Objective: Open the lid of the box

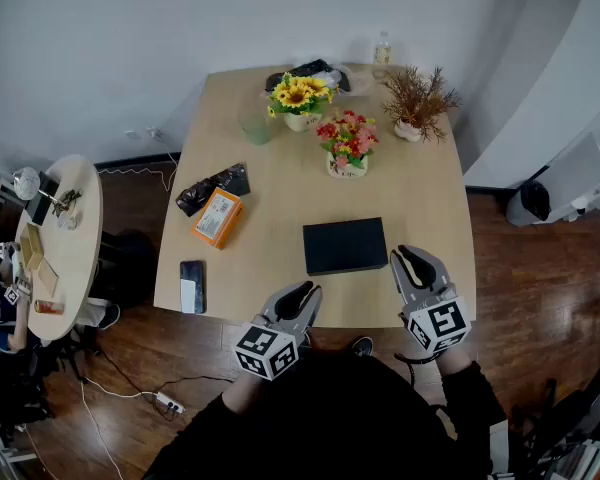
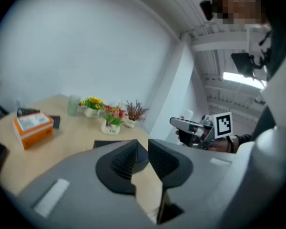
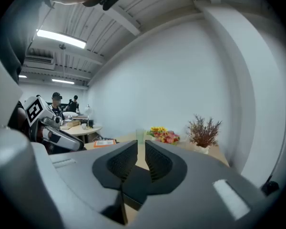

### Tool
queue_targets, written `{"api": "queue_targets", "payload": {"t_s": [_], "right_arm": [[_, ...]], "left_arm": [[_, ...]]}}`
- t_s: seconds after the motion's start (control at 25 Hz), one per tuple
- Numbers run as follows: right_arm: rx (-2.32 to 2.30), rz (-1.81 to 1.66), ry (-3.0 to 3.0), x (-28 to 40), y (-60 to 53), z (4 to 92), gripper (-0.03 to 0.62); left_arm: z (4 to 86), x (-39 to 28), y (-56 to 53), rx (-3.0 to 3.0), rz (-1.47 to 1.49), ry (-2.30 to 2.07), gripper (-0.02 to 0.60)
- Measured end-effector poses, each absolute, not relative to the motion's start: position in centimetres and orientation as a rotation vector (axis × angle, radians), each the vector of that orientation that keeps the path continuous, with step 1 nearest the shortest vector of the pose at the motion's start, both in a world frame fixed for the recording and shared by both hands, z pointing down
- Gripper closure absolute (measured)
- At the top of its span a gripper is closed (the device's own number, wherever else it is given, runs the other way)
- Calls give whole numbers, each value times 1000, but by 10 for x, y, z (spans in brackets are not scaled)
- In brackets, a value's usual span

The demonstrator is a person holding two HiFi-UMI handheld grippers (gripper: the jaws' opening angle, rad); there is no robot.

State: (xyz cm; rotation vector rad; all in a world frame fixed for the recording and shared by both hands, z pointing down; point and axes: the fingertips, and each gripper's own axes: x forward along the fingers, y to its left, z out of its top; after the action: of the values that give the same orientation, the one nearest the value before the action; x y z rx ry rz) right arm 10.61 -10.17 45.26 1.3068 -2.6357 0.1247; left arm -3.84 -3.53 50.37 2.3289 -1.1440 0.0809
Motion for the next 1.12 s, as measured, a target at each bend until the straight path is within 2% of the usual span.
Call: {"api": "queue_targets", "payload": {"t_s": [0.16, 0.28, 0.44, 0.56, 0.64, 0.72, 1.12], "right_arm": [[1006, 246, -2531, 106, -160, 523, 500], [746, 385, -2404, 101, -199, 574, 493], [600, 491, -2269, 93, -241, 612, 477], [509, 589, -2242, 84, -248, 631, 431], [484, 710, -2265, 83, -247, 633, 445], [478, 827, -2287, 85, -242, 632, 501], [492, 992, -2294, 101, -151, 635, 511]], "left_arm": [[571, -26, -40, 2042, 46, -1026, 527], [608, -14, -47, 1830, -23, -964, 441], [624, 0, -62, 1754, -45, -962, 439], [629, 3, -76, 1748, -33, -963, 439], [633, 2, -85, 1737, -29, -966, 439], [637, -2, -90, 1730, -18, -978, 442], [642, -52, -131, 1758, -14, -1072, 451]]}}
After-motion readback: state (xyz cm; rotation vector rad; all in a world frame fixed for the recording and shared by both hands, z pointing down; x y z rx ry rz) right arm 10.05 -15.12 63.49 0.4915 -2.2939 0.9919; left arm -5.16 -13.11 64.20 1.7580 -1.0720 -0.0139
